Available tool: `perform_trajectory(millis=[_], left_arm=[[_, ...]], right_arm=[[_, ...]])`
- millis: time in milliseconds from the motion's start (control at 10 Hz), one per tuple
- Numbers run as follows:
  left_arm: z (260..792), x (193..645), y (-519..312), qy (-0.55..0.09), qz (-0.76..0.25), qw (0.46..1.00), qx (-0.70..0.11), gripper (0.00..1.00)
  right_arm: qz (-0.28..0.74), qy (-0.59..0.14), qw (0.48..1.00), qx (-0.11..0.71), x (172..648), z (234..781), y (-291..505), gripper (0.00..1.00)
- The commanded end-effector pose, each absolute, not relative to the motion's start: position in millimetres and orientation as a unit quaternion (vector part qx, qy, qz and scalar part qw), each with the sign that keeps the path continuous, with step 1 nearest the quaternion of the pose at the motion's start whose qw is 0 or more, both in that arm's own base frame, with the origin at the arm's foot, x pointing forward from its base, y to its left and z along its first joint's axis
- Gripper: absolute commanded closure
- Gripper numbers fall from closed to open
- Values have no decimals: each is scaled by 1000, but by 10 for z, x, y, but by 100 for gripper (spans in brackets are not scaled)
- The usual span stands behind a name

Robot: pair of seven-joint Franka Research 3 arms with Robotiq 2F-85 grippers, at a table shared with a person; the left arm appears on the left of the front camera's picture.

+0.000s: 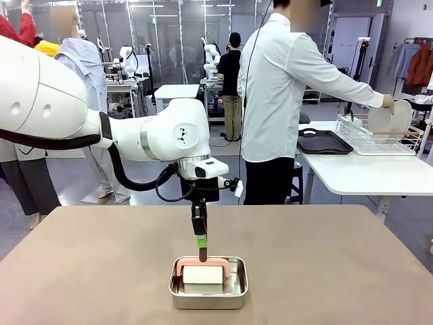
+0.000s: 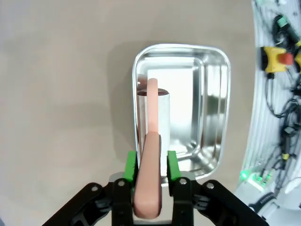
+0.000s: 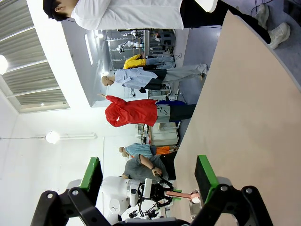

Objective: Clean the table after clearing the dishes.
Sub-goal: Place the Lint Roller back on top of the Airtight Container.

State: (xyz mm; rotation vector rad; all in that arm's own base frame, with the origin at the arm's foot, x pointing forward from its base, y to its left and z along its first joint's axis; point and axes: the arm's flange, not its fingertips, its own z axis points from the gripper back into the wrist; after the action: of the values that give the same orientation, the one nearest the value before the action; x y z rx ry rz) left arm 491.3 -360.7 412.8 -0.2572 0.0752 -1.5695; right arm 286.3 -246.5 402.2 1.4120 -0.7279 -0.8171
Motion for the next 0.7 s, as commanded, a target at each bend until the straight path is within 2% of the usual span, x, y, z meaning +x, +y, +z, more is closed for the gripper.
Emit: perform_trajectory(millis=[0,100,300,600], left_arm=[[4182,4913,-3603,25,-702,703,-109,38],[4245,4913,-3577,18,-700,706,-110,20],[4325,4919,-3555,11,-698,708,-106,0],[4357,4914,-3519,7,-692,714,-108,0]], right_arm=[[-351,-318,632,614,2822,4053,-2468,0],[-351,-318,632,614,2822,4053,-2468,0],[-351,-318,632,614,2822,4053,-2468,0],[-351,-318,632,614,2822,4053,-2468,0]])
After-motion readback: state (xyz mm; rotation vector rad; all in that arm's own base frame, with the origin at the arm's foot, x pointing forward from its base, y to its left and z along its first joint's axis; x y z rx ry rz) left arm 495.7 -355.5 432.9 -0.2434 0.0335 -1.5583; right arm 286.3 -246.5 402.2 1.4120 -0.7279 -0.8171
